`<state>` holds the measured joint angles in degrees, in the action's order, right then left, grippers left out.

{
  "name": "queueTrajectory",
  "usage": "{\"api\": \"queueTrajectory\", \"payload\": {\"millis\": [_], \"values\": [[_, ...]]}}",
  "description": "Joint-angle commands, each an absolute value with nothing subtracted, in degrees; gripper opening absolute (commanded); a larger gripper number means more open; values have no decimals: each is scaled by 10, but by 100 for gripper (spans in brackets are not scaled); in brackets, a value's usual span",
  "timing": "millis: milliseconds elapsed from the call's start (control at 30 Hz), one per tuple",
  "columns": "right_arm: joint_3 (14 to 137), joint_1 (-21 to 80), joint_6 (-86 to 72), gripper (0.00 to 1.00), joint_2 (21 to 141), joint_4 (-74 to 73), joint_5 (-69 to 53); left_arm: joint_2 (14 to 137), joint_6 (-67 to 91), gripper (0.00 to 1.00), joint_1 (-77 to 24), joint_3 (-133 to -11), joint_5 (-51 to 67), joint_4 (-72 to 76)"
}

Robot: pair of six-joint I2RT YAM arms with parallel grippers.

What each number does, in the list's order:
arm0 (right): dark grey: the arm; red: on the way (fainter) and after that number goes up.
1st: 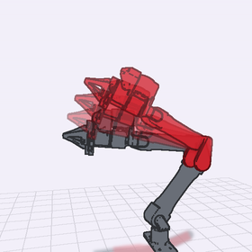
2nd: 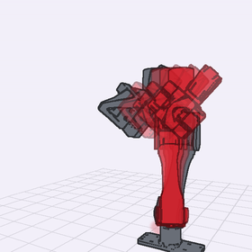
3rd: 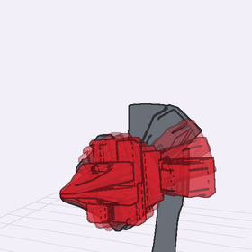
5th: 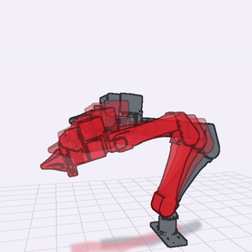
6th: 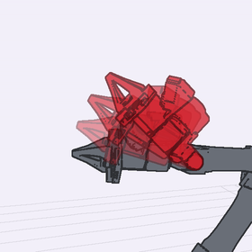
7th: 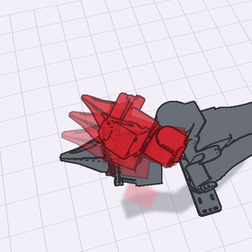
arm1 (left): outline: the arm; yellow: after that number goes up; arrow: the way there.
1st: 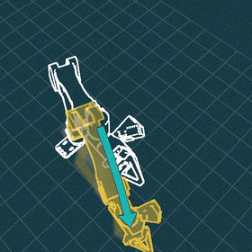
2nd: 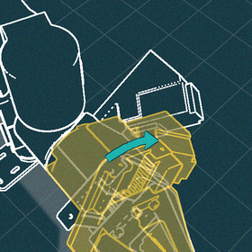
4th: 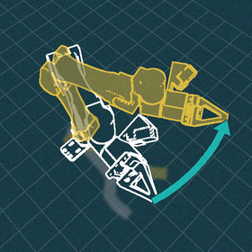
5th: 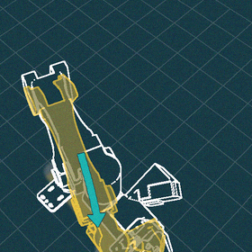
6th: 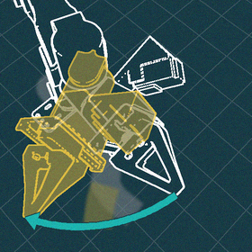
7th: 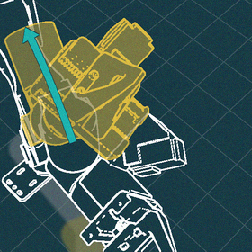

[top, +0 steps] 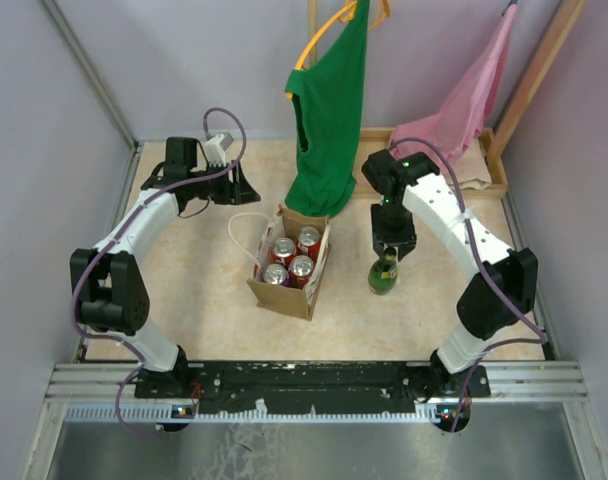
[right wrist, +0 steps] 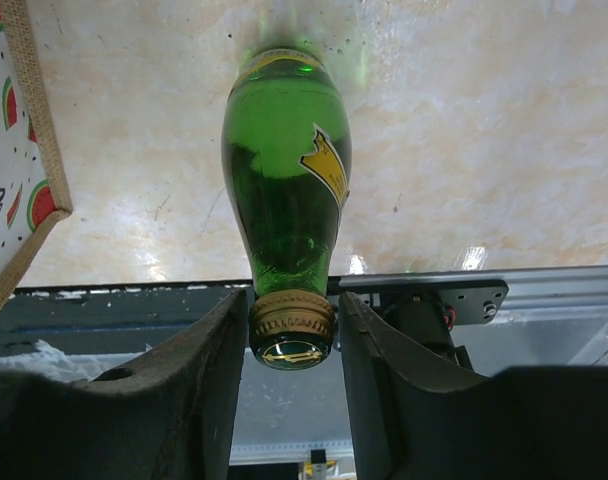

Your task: Place the beverage into the canvas bag

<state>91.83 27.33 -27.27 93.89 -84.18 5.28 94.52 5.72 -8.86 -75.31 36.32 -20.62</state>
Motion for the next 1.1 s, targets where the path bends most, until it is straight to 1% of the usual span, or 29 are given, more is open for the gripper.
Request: {"api": "queueTrajectory", "payload": {"millis": [0,100,233,367,400,533,567,600,1067], "values": [[917,278,-280,41,902,-829,62,936,51,62,-91,-761,374,-206],[907,278,-280,39,903,-822,61,936,53,62,-91,-760,374,-204],[896,278,-278,33,903,-813,59,934,53,62,-90,-760,373,-205],[884,278,-277,31,904,-805,55,933,53,62,-90,-759,373,-206],[882,278,-276,27,904,-804,54,933,53,62,-90,-758,373,-206],[881,278,-277,5,900,-794,49,933,55,62,-91,-759,374,-205],[884,278,-278,1,898,-790,48,933,57,62,-91,-760,374,-205],[889,278,-280,0,895,-787,47,933,56,62,-91,-760,374,-204],[967,247,-304,0,874,-744,6,927,56,62,-91,-754,375,-203]]}}
